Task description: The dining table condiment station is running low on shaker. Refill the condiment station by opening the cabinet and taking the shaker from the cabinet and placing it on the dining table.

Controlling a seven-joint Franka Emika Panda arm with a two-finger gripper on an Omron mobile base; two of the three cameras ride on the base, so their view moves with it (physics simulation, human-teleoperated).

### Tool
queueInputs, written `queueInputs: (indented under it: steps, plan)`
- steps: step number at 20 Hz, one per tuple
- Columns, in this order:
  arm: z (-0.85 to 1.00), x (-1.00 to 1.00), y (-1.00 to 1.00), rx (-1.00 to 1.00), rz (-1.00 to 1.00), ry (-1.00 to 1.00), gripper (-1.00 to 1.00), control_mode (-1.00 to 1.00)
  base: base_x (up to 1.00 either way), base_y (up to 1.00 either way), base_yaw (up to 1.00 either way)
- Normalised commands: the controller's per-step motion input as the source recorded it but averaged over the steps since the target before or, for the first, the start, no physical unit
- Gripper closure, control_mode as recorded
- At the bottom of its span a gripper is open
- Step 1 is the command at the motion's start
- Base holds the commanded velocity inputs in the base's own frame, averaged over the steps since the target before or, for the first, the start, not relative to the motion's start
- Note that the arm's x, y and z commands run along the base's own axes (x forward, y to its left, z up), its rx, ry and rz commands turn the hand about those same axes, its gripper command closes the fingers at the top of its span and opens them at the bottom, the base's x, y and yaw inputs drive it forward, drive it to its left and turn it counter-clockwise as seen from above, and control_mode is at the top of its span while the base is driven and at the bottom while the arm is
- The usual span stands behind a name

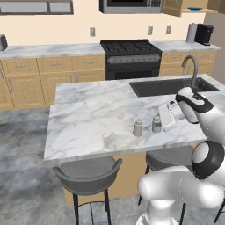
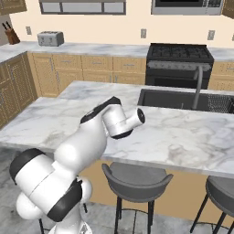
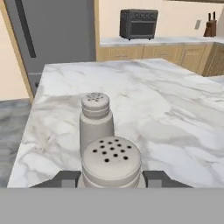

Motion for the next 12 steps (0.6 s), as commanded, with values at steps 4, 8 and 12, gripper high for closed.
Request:
queueInputs:
  steps: [4,8,12]
  plan:
    - [-0.29,0.23,-0.01,0.0,0.08,0.0,1.0,-1.0,0.0,0.0,0.0]
    - [-0.31,0.25,0.0,0.0,0.06,0.0,1.0,-1.0,0.0,0.0,0.0]
    - [-0.29,0.24,0.0,0.0,0.06,0.0,1.0,-1.0,0.0,0.0,0.0]
